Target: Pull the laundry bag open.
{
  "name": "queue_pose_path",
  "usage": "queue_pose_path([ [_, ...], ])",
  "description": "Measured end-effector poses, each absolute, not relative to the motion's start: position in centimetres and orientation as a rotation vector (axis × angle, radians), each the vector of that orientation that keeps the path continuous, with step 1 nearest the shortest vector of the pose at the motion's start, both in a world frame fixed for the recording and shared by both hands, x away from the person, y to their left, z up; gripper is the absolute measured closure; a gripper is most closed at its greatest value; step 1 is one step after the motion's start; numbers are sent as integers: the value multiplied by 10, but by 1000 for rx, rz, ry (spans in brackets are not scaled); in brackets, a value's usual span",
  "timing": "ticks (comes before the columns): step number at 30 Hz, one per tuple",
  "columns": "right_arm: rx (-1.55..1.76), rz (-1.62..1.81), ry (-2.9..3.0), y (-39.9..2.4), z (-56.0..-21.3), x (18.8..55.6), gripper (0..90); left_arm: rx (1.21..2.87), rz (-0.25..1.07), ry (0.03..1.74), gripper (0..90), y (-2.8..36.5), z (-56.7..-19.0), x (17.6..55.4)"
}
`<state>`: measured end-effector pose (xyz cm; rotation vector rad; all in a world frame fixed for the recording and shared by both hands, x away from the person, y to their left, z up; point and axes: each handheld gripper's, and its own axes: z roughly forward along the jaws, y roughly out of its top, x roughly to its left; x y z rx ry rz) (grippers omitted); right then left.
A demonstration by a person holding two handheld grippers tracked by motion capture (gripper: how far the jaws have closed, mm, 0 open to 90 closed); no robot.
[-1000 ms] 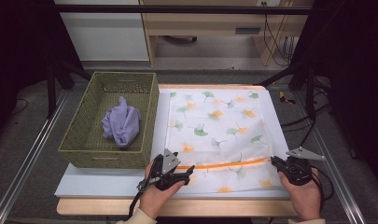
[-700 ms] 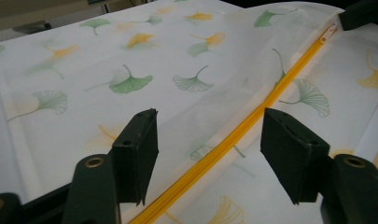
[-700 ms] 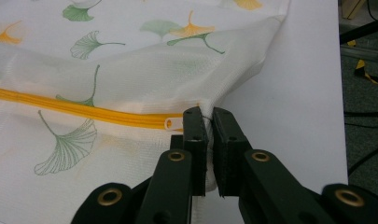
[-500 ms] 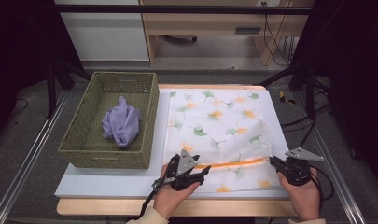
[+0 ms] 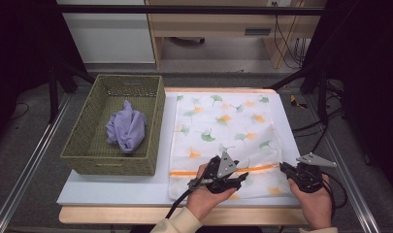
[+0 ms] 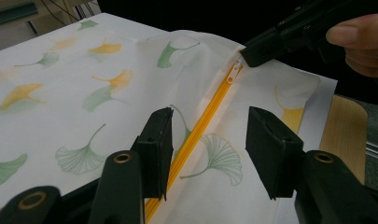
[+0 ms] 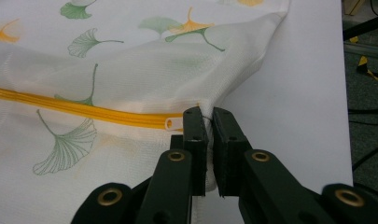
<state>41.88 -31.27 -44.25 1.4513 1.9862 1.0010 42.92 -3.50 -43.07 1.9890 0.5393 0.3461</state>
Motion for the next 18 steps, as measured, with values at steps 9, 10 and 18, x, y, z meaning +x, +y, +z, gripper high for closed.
queue_pose_path([
  [9,1415,1023,1981,-313,-442,419,850,1978,326,495,579,-57,-437,438],
  [10,1418,1023,1978,-313,-441,419,850,1977,319,497,583,-59,-438,438],
  [18,1395,1018,1974,-311,-440,417,850,1980,297,474,603,-73,-447,439],
])
